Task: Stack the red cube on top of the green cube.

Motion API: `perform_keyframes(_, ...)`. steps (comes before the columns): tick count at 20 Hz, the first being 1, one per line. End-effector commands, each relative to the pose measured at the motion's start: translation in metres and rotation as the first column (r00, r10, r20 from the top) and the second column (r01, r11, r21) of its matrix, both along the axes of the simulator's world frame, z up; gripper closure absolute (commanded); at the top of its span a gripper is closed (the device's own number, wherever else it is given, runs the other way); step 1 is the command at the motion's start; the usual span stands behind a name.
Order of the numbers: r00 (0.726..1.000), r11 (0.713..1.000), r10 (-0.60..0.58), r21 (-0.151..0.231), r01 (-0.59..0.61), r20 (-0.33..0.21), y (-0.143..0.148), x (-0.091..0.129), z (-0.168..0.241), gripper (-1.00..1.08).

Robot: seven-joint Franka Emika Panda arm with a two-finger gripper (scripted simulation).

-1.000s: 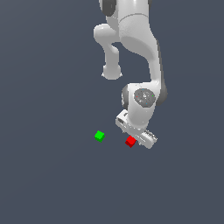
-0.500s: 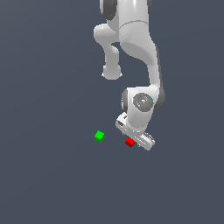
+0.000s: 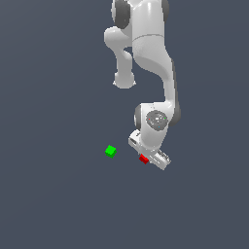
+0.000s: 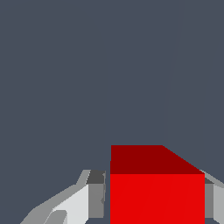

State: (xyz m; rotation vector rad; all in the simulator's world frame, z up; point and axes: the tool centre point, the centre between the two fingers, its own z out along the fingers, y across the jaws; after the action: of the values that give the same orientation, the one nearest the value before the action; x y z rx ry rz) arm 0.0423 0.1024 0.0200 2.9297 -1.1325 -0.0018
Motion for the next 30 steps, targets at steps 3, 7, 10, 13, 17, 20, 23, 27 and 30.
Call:
perform_keyframes(3,1.000,1.000,0.000,0.000,0.000,0.001,0.000,0.001,0.000,1.08)
perform_keyframes(7,1.000,1.000,0.000,0.000,0.000,0.001,0.000,0.001,0.000,1.08)
perform_keyframes(10,1.000,1.000,0.000,0.000,0.000,0.001,0.000,0.001,0.000,1.08)
perform_keyframes(13,1.000,1.000,0.000,0.000,0.000,0.001,0.000,0.000,0.003,1.08)
perform_keyframes(17,1.000,1.000,0.000,0.000,0.000,0.001,0.000,0.000,0.015,1.08)
perform_keyframes(20,1.000,1.000,0.000,0.000,0.000,0.001,0.000,-0.001,0.031,1.08)
perform_keyframes(23,1.000,1.000,0.000,0.000,0.000,0.001,0.000,-0.001,0.054,1.08)
perform_keyframes(27,1.000,1.000,0.000,0.000,0.000,0.001,0.000,-0.001,0.079,1.08)
perform_keyframes(30,1.000,1.000,0.000,0.000,0.000,0.001,0.000,-0.001,0.092,1.08)
